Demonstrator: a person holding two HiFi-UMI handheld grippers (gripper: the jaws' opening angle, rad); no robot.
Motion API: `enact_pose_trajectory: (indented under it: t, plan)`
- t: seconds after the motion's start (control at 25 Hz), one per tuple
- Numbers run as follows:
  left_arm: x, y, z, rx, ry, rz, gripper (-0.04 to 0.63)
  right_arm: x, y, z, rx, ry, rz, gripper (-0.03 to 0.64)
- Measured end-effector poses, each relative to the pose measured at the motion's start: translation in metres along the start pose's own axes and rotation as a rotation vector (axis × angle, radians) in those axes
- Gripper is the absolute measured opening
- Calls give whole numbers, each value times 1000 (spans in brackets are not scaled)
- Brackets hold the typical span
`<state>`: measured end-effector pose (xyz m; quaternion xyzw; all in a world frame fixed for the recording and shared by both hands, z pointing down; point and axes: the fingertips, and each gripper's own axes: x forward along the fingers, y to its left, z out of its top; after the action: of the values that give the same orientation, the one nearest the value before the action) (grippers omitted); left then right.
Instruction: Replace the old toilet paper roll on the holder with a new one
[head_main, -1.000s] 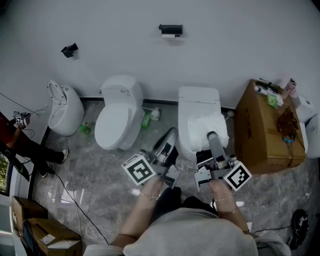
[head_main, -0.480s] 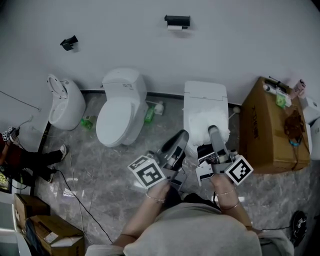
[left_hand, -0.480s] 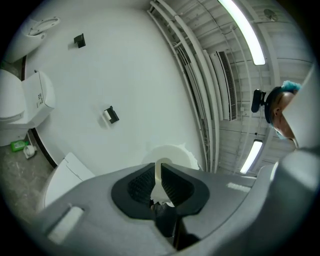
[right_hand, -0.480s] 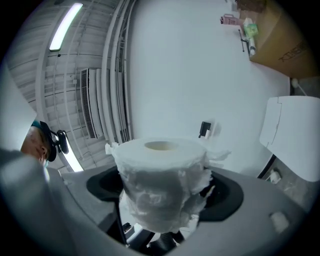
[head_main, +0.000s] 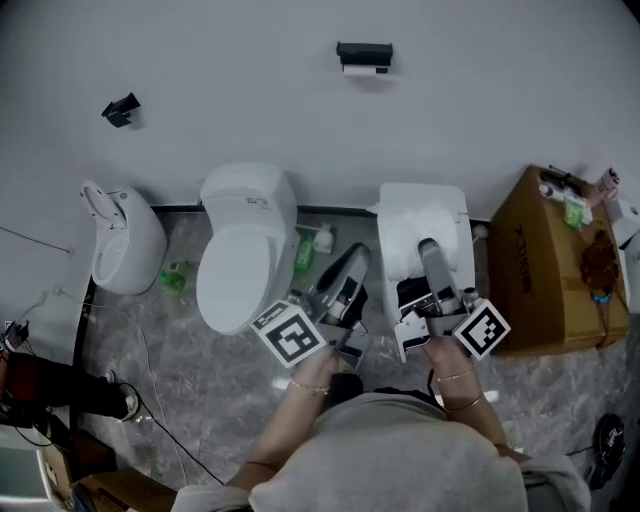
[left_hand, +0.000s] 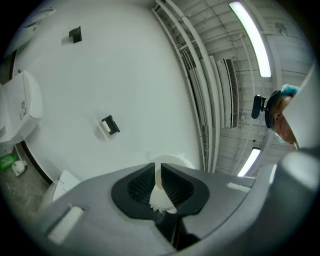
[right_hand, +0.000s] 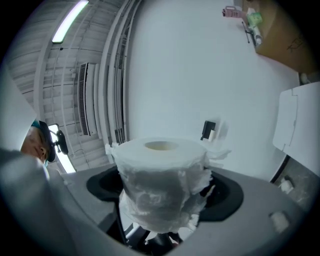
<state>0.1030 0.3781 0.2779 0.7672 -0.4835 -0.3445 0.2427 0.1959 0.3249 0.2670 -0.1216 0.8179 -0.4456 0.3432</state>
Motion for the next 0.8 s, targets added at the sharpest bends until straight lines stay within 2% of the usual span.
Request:
enact_pose_trajectory:
  t: [0.08, 0.24, 0.48, 0.8]
  plan:
    - [8, 11, 14, -6, 21, -40, 21, 19, -6, -3, -3, -26, 7, 440]
    - [13, 13, 0, 19, 99, -107, 21, 18, -12, -7, -11, -54, 15, 440]
    - [36, 74, 44, -69, 92, -85, 21, 76, -49, -12, -19, -59, -58, 440]
    - [72, 126, 61, -117, 84, -52, 21, 120, -95, -2, 19, -58, -90, 440]
